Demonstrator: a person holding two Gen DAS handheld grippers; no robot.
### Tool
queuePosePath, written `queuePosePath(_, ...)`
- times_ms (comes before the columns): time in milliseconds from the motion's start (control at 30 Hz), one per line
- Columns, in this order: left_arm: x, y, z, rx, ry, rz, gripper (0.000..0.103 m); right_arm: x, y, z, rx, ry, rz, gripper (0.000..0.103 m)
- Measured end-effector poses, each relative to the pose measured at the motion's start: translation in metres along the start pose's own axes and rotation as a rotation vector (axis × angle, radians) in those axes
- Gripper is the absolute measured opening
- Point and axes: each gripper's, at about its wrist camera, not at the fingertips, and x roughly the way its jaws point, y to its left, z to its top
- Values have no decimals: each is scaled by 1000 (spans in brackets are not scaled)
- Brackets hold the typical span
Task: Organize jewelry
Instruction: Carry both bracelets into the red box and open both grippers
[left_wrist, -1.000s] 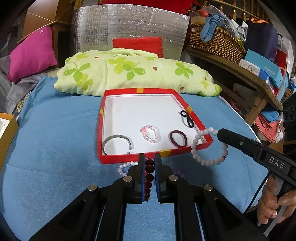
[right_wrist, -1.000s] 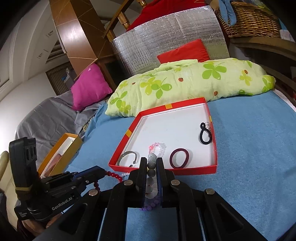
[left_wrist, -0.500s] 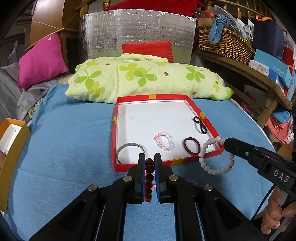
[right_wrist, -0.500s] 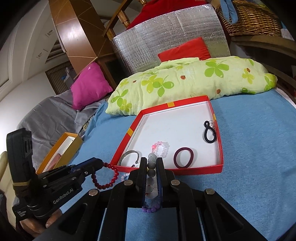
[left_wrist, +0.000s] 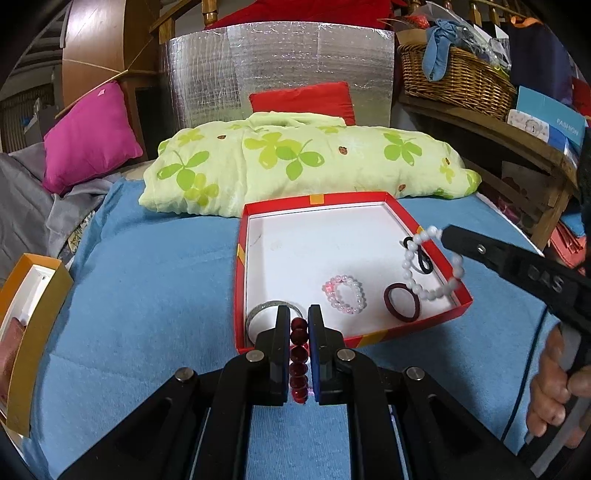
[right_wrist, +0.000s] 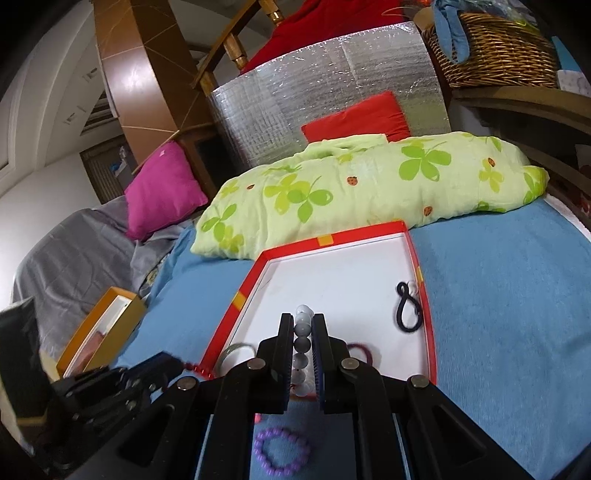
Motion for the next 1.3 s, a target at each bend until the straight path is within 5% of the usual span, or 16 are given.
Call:
queuePosePath(567, 67, 19, 68, -61, 43, -23, 10, 61, -45, 33, 182, -19, 11, 11)
queuePosePath(900, 113, 22, 67, -137, 115, -72, 10, 94, -46, 34, 278, 40, 109, 11)
queuePosePath(1300, 134, 22, 63, -112, 166, -44, 10, 111, -58, 32, 322, 94, 104, 11)
